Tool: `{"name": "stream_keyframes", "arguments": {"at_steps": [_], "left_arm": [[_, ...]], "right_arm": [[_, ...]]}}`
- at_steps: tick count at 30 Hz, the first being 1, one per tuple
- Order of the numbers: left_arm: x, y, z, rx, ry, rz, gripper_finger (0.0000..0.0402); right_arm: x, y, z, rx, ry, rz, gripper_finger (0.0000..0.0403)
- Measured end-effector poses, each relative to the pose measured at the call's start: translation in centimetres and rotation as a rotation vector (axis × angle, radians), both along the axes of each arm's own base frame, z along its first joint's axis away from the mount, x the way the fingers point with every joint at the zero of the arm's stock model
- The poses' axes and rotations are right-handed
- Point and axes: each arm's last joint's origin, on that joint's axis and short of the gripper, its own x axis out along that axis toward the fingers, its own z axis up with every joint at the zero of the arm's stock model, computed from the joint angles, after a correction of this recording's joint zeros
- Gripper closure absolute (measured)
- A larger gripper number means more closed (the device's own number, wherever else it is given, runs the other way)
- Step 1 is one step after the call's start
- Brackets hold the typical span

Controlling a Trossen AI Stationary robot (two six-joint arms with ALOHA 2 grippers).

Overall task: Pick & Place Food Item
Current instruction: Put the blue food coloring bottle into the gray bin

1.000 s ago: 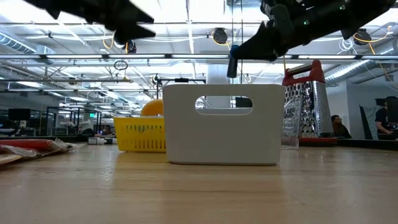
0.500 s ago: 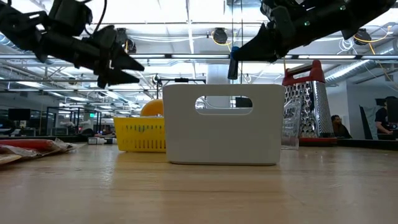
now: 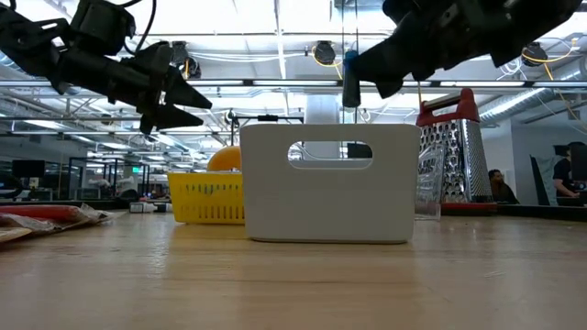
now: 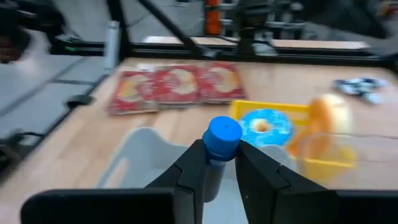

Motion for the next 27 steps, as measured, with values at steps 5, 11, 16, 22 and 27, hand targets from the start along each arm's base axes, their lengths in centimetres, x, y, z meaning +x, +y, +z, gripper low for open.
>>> {"name": "stream_keyframes", "arguments": {"at_steps": [5,11,16,22,27], "left_arm": [[0.0,0.0,0.0,-0.027,-0.012,0.005,0.0128],[0.0,0.0,0.0,-0.049,-0.022,0.007,0.0128],[0.1,-0.2,0.0,-0.047,-0.017,-0.003,0.0128],[0.1,-0.2,0.0,-0.037,-0.013,-0.005,0.0128],[0.1,-0.2,0.0,-0.037,-0.013,-0.005,0.0128]], "right_arm": [[1.4,0.6,-1.7,0.016,0.005,0.073,0.0338],[2.4,0.7,-2.3,-0.026,-0.008,0.088,0.034],[2.3,0.7,-1.9,-0.026,-0.018,0.094,0.0339],[2.1,0.8,-1.6,0.002,-0.024,0.128,0.0339],[2.1,0.8,-1.8,0.01,-0.002,0.131,0.034]]}}
